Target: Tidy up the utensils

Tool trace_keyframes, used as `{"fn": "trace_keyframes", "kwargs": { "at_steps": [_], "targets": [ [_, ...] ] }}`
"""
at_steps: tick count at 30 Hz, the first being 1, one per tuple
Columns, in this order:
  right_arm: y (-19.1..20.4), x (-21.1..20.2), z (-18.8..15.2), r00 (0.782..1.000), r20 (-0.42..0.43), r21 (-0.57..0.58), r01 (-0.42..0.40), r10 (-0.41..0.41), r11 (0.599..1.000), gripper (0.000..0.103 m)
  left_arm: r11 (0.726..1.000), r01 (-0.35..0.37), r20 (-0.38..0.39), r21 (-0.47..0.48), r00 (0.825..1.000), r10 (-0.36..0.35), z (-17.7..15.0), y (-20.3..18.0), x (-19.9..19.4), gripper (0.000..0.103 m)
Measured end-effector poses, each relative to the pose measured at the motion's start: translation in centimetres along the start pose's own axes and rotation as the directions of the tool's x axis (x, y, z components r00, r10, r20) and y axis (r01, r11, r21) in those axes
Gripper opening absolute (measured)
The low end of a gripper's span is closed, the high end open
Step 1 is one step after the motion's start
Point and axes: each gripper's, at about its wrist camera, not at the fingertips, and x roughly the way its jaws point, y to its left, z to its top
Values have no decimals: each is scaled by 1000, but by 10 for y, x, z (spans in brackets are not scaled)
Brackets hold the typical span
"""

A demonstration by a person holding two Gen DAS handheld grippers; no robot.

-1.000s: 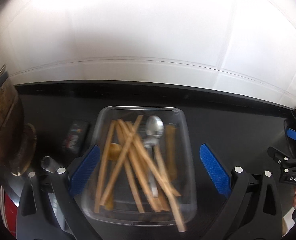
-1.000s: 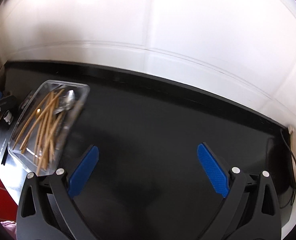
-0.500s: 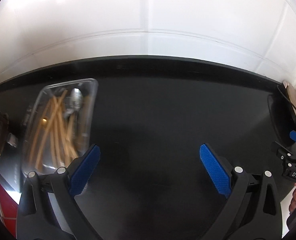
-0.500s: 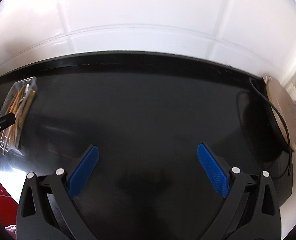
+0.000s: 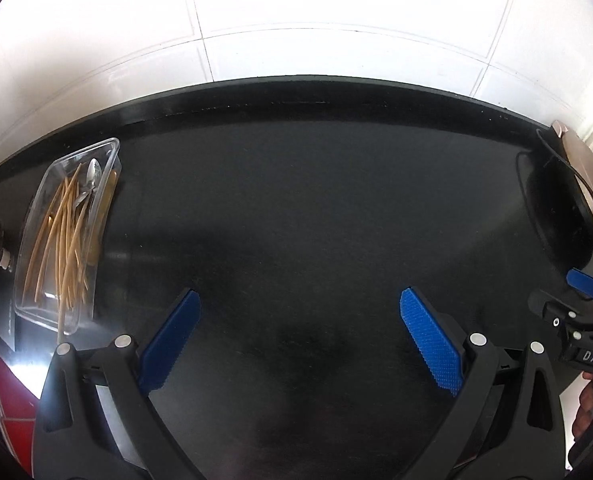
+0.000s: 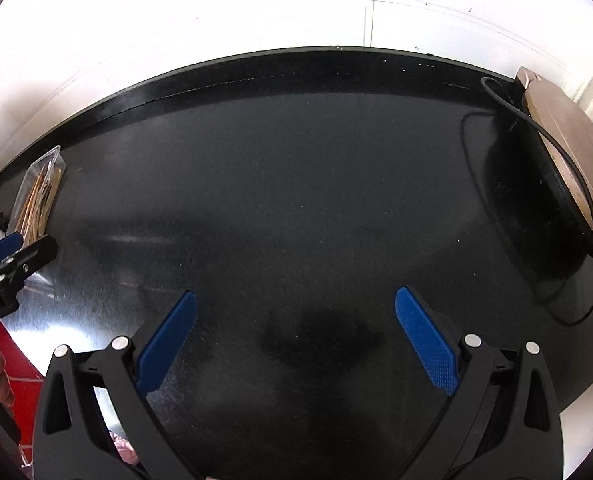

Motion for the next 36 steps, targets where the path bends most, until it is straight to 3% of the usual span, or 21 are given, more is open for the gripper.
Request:
{"fn": "trace_keyframes", "kwargs": {
  "at_steps": [8, 14, 27, 33, 36],
  "targets": [
    [-7, 0, 4, 1000, 16, -39, -4, 5, 999, 96, 998, 42, 17, -51, 999, -41, -2, -9, -1, 97],
    [-4, 3, 6, 1000, 5, -41, -15, 15, 999, 96, 999, -8, 48, -34, 999, 10, -3, -12, -6, 97],
    [16, 11, 10, 1000, -16, -67, -18, 17, 998, 96, 998, 19, -26, -66, 999, -21, -4, 6, 12, 97],
    [24, 15, 9, 1000, -29, -78, -14, 12, 997, 96, 999, -2, -32, -51, 999, 0, -4, 10, 16, 97],
    [27, 17, 8, 999, -37, -87, -16, 12, 996, 96, 998, -58, -40, -21, 998, 57, -5, 3, 18, 97]
  ]
}}
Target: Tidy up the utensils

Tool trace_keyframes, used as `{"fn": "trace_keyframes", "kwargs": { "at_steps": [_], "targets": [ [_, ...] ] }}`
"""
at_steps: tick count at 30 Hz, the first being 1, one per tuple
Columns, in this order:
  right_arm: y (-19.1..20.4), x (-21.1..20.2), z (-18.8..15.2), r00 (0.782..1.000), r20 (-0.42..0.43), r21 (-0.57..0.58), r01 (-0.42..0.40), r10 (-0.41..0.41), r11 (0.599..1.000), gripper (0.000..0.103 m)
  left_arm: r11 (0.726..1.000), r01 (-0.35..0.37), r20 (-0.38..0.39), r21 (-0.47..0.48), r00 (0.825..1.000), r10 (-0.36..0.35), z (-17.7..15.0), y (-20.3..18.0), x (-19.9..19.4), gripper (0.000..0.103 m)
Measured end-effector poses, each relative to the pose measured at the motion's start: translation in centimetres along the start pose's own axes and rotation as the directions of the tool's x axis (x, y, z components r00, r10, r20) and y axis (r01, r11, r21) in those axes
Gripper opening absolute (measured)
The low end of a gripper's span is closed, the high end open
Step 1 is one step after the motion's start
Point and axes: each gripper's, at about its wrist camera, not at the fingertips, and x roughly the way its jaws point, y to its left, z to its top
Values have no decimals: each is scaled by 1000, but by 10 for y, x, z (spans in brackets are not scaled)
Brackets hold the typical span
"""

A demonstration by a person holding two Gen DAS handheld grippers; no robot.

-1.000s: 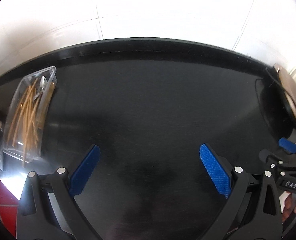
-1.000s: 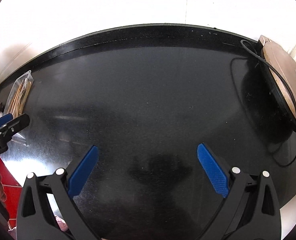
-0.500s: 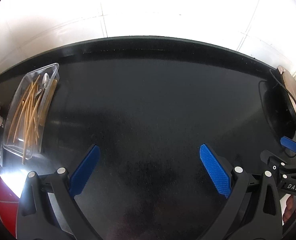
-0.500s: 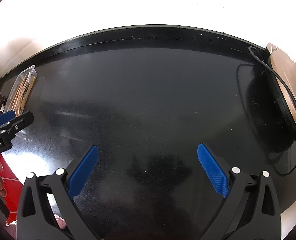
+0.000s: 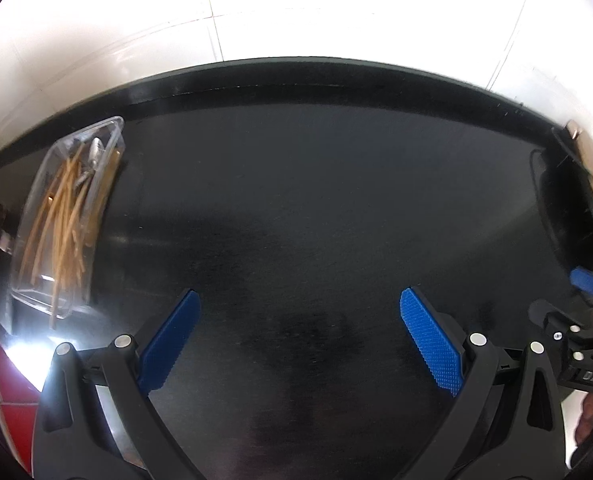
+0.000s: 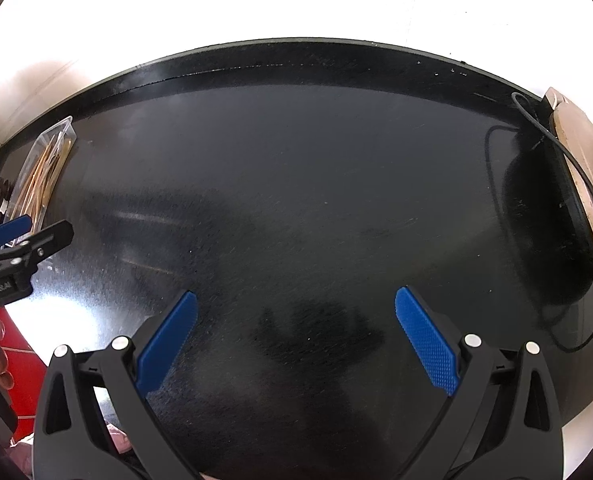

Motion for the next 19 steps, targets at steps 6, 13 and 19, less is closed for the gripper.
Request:
{"fn": "trace_keyframes", "kwargs": {
  "at_steps": [6, 13, 19],
  "targets": [
    [3, 2, -2, 1000, -11, -1, 2, -2, 1000, 96, 994, -28, 55, 107, 998, 22, -7, -17, -9, 97],
    [0, 0, -6, 1000, -10, 5, 14, -14, 1000, 96, 995, 47, 21, 88, 999, -49, -4, -13, -2, 97],
    [0, -2, -8, 1000, -10, 8, 20, -20, 1000, 96, 994, 74, 20, 83, 997, -76, -5, -15, -2, 97]
  ]
}}
